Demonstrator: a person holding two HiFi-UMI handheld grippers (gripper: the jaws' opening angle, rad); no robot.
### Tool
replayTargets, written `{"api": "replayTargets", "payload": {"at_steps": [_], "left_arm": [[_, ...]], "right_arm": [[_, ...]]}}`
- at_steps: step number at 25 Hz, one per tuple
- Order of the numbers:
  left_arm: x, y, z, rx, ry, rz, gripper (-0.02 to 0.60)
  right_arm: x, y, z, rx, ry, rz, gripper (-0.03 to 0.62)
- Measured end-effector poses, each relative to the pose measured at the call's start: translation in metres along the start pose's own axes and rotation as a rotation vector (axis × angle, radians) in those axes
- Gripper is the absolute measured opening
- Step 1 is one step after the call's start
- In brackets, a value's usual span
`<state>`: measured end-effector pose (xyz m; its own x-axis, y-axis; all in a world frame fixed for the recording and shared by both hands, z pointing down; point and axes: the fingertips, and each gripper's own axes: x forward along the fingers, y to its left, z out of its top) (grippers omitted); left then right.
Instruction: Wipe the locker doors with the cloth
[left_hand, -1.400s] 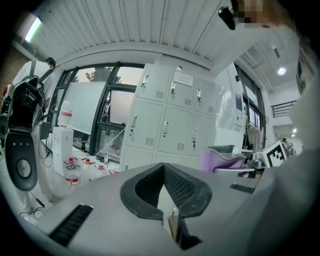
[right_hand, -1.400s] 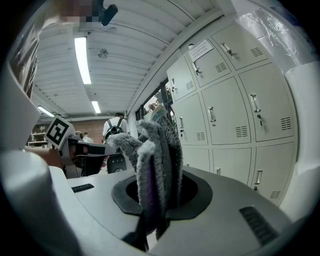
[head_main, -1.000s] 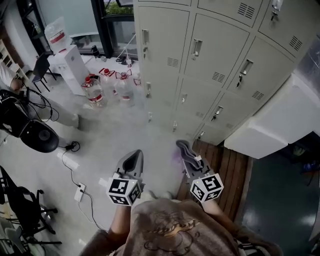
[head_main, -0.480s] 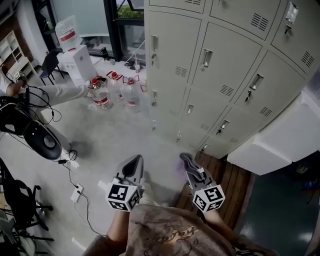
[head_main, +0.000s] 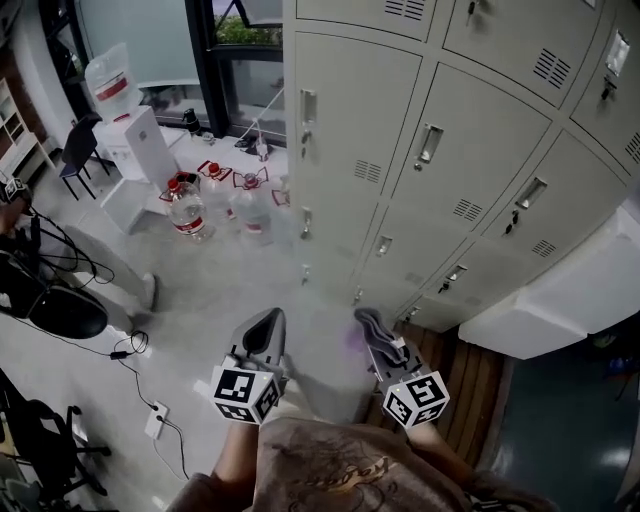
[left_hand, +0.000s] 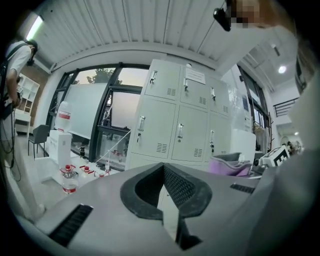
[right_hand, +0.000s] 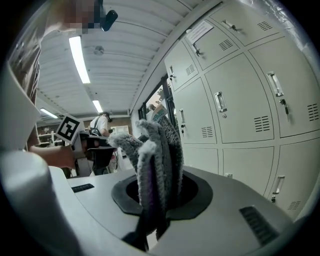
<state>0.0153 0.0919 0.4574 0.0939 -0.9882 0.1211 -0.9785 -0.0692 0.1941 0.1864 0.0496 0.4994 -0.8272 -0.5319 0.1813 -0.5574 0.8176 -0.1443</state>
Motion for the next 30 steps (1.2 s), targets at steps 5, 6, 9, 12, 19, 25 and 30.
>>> {"api": "replayTargets", "payload": {"at_steps": [5, 6, 9, 12, 19, 25, 30], "left_arm": [[0.051, 0.052, 0.019, -0.002, 0.035, -0.059, 0.000], [0.061, 0.060, 0.024, -0.004, 0.048, -0.073, 0.000], [0.091, 0.084, 0.039, 0.011, 0.053, -0.121, 0.000], [0.117, 0.104, 0.051, 0.023, 0.046, -0.168, 0.000], [0.155, 0.134, 0.061, 0.024, 0.076, -0.281, 0.000], [0.173, 0.137, 0.062, 0.011, 0.084, -0.313, 0.000], [0.181, 0.131, 0.062, -0.002, 0.092, -0.319, 0.000]], "right_arm": [[0.067, -0.012, 0.021, 0.010, -0.005, -0.057, 0.051], [0.079, -0.014, 0.026, 0.008, -0.007, -0.069, 0.051], [0.115, -0.020, 0.041, 0.000, -0.011, -0.102, 0.051], [0.148, -0.023, 0.051, -0.008, -0.013, -0.130, 0.052], [0.196, -0.026, 0.062, -0.041, 0.007, -0.189, 0.051], [0.205, -0.036, 0.066, -0.043, 0.029, -0.223, 0.051], [0.211, -0.045, 0.078, -0.046, 0.014, -0.218, 0.052]]}}
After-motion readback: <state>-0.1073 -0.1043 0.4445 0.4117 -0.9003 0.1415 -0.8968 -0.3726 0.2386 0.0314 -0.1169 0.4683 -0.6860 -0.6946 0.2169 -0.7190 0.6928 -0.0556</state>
